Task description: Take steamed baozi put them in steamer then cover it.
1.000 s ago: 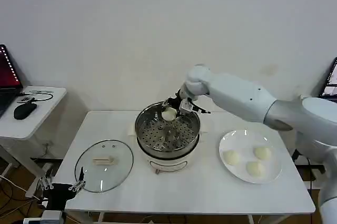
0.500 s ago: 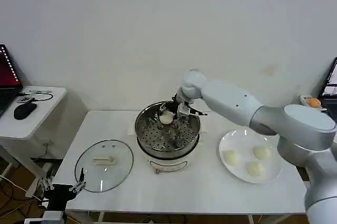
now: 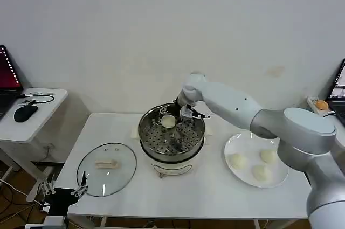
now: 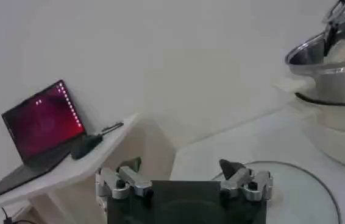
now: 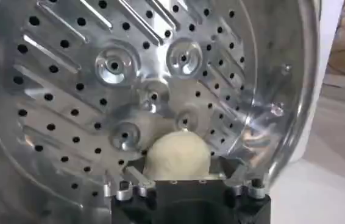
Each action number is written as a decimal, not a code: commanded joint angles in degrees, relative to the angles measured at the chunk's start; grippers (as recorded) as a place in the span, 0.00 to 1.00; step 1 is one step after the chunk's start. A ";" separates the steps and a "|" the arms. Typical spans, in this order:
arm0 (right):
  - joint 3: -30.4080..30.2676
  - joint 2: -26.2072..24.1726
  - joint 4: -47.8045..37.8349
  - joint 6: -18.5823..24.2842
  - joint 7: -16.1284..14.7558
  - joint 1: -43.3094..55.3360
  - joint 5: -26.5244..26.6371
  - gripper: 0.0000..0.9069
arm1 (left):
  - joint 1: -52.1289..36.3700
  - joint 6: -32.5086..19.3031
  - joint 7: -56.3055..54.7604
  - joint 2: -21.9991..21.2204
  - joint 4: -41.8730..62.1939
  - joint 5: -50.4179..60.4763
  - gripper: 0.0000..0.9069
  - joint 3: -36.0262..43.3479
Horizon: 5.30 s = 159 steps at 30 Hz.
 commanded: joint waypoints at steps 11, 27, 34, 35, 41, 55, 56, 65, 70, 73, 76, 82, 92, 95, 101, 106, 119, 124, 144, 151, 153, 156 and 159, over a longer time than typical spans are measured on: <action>-14.62 -17.05 25.88 -27.20 -13.13 22.52 29.94 1.00 | -0.95 1.57 1.08 1.91 -0.54 -1.48 1.00 0.41; -21.19 -48.47 38.18 -45.66 -15.08 21.61 37.37 1.00 | -2.69 3.52 2.92 5.99 -3.11 -3.12 1.00 2.56; -18.86 -52.96 40.76 -49.91 -15.03 13.38 41.68 1.00 | -2.99 3.87 3.41 7.23 -3.58 -4.40 1.00 1.72; -17.83 -53.15 40.99 -50.41 -15.09 11.60 42.62 1.00 | -3.10 3.88 3.42 7.29 -3.46 -4.44 1.00 1.58; -9.42 -52.81 38.38 -50.45 -17.28 -1.32 43.02 1.00 | -2.84 3.82 3.35 6.93 -3.31 -4.31 1.00 1.31; -0.30 -42.79 26.80 -48.58 -16.66 -11.53 38.21 1.00 | -1.78 3.69 3.42 6.07 -3.88 -3.23 1.00 0.70; -0.31 -42.17 26.29 -48.64 -16.64 -11.59 38.12 1.00 | -1.77 3.68 3.41 6.03 -3.84 -3.20 1.00 0.69; -0.13 -38.92 23.64 -48.57 -16.57 -13.39 36.28 1.00 | -1.92 3.65 3.67 5.63 -3.35 -2.66 1.00 0.70; 2.29 -36.52 21.33 -47.47 -15.37 -15.10 34.05 1.00 | -2.16 3.61 3.75 5.60 -2.91 -2.41 1.00 0.73; 2.43 -35.66 20.53 -47.52 -15.36 -15.46 33.49 1.00 | -2.04 3.62 3.92 5.59 -2.98 -2.11 1.00 0.76; 2.68 -35.07 19.91 -47.56 -15.35 -15.95 33.18 1.00 | -2.01 3.60 3.89 5.55 -2.94 -2.11 1.00 0.68; 3.22 -34.49 19.28 -47.85 -15.65 -16.77 32.20 0.88 | -1.95 3.56 3.85 5.51 -2.84 -2.13 1.00 0.59; 3.16 -35.57 19.88 -48.11 -16.37 -15.90 32.06 0.70 | -2.09 3.54 3.64 5.19 -2.87 -2.12 1.00 0.74; 3.56 -35.72 20.02 -48.03 -16.52 -16.59 32.10 0.67 | -1.97 3.50 3.71 5.21 -2.97 -2.05 1.00 0.77; 4.07 -36.31 20.67 -48.25 -16.49 -16.37 32.40 0.62 | -1.72 3.49 3.65 5.13 -3.44 -2.03 1.00 0.74; 4.11 -37.47 21.66 -48.25 -16.81 -15.19 32.75 0.61 | -1.72 3.49 3.62 5.06 -3.69 -2.03 1.00 0.84; -1.73 -42.12 26.62 -51.51 -17.09 1.60 40.39 0.61 | -2.45 3.54 3.55 5.64 -3.67 -2.10 1.00 1.26; -7.86 -40.17 27.97 -53.53 -16.37 14.33 43.75 0.62 | -3.47 3.71 3.53 5.67 -3.30 -2.25 1.00 1.45; -16.06 -13.42 33.17 -68.22 -7.38 22.84 68.01 0.63 | -4.59 4.81 3.38 5.10 -5.03 -2.81 1.00 1.25; -17.39 -4.97 27.33 -70.91 -5.18 16.54 70.35 0.63 | -3.61 4.76 3.40 4.78 -6.33 -2.35 1.00 0.67; -17.41 -4.13 26.32 -71.26 -4.97 15.59 71.23 0.63 | -3.56 4.73 3.40 4.71 -6.55 -2.32 1.00 0.52; -17.39 -2.33 23.79 -72.44 -4.28 13.77 72.66 0.63 | -3.78 4.76 3.42 4.58 -6.67 -2.34 1.00 0.48; -18.18 -1.53 22.57 -72.64 -4.08 12.78 72.58 0.63 | -3.97 4.77 3.43 4.58 -6.64 -2.42 1.00 0.52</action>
